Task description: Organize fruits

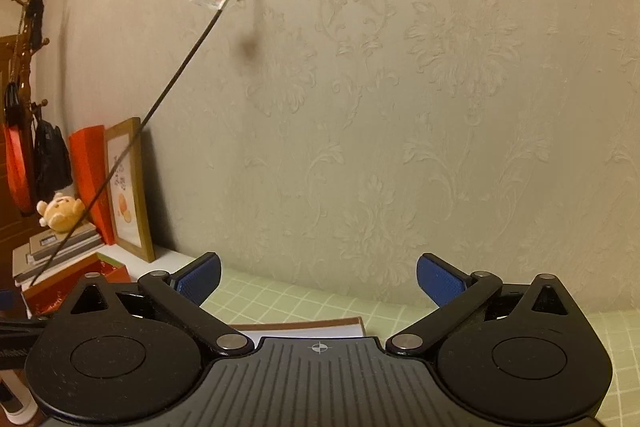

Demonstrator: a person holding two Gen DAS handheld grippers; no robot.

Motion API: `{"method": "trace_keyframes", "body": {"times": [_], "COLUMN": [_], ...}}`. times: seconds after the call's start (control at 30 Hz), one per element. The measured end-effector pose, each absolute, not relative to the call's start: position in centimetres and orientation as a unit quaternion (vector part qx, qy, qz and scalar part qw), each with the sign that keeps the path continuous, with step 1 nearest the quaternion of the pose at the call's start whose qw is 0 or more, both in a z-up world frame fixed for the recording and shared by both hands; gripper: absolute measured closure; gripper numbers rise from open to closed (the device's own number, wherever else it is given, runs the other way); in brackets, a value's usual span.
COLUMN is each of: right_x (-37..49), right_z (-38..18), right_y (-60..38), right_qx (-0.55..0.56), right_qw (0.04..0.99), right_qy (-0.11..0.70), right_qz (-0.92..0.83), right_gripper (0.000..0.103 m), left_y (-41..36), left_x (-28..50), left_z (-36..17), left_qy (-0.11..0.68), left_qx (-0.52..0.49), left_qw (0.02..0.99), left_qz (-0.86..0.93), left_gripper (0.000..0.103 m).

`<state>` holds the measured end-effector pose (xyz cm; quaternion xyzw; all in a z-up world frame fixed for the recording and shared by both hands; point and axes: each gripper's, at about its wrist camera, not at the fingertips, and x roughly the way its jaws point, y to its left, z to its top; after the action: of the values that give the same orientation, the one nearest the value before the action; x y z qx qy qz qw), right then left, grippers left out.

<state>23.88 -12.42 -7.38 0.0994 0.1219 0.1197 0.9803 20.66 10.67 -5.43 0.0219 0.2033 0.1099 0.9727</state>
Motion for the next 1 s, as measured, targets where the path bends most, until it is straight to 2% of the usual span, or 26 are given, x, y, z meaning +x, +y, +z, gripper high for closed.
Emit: {"method": "trace_keyframes", "body": {"times": [0.4, 1.0], "right_x": [17.4, 5.1], "right_z": [-6.4, -3.3], "right_y": [-15.6, -20.1], "right_qx": [0.097, 0.130], "right_qw": [0.979, 0.965], "right_qy": [0.142, 0.204], "right_qz": [0.111, 0.098], "right_gripper": [0.000, 0.000], "left_y": [10.3, 3.1], "left_x": [14.9, 7.1], "left_z": [-2.8, -0.7], "left_qy": [0.212, 0.256], "left_qx": [0.050, 0.052], "left_qw": [0.970, 0.965], "left_qz": [0.108, 0.017], "left_gripper": [0.006, 0.006]}}
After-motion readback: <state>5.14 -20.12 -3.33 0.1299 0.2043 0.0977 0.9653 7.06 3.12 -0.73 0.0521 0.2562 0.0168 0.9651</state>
